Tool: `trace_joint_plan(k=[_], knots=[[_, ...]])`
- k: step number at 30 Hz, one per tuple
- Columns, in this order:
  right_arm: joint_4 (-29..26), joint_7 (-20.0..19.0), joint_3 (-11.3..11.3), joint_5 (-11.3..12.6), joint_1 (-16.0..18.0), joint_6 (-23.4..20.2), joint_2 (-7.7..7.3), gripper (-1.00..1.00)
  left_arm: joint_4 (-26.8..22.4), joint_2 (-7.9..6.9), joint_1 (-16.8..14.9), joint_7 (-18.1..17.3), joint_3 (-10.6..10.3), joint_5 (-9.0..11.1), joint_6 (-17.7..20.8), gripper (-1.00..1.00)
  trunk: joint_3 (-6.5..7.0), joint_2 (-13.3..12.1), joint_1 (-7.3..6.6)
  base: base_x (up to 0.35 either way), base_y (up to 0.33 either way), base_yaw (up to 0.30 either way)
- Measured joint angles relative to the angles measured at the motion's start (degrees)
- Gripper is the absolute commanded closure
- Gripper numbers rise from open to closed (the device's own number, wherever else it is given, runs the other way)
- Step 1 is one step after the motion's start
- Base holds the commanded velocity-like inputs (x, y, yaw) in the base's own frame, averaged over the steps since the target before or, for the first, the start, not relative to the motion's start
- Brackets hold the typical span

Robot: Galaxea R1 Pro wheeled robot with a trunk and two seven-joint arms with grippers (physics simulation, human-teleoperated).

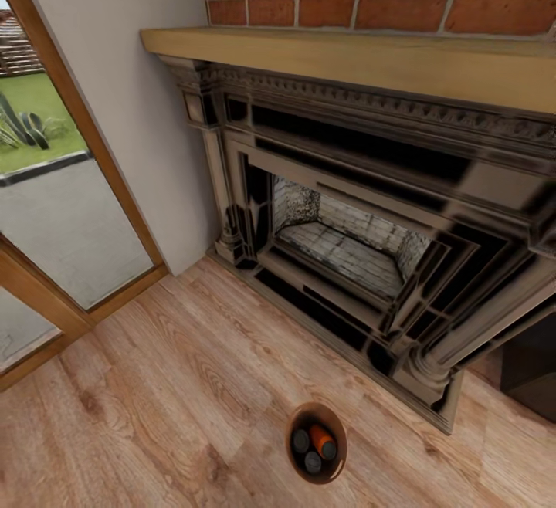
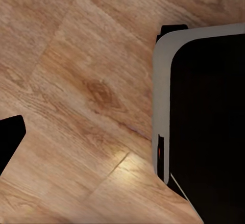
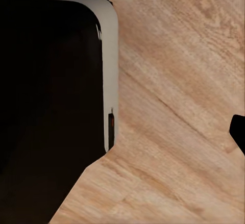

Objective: Put the three can of soda from the living room inside the tash can in the kitchen.

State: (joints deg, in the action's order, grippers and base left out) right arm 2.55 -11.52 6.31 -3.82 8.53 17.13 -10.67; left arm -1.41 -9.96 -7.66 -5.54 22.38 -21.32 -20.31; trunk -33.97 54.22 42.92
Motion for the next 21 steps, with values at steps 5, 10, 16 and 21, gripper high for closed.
trace_joint_plan(k=[5, 10, 16, 21], knots=[[0.00, 0.00, 0.01, -0.01, -0.01, 0.00, 0.35, -1.00, 0.00, 0.01, 0.01, 0.00, 0.02, -0.02, 0.00, -1.00, 0.90, -2.01, -1.10, 0.000, 0.000, 0.000], [0.00, 0.05, 0.02, 0.02, -0.01, -0.04, 0.55, -1.00, 0.00, 0.04, 0.01, 0.00, 0.02, -0.01, -0.13, -1.00, 1.80, -4.01, -2.20, 0.000, 0.000, 0.000], [0.00, 0.08, 0.02, 0.02, -0.07, -0.01, 0.62, -1.00, 0.00, 0.09, 0.01, -0.07, -0.04, -0.14, -0.27, -1.00, 2.87, -6.42, -3.51, 0.000, 0.000, 0.000], [0.00, 0.09, 0.02, 0.01, -0.15, 0.00, 0.65, -1.00, -0.01, 0.11, 0.01, -0.08, -0.10, -0.25, -0.26, -1.00, 3.77, -8.42, -4.61, 0.000, 0.000, 0.000]])
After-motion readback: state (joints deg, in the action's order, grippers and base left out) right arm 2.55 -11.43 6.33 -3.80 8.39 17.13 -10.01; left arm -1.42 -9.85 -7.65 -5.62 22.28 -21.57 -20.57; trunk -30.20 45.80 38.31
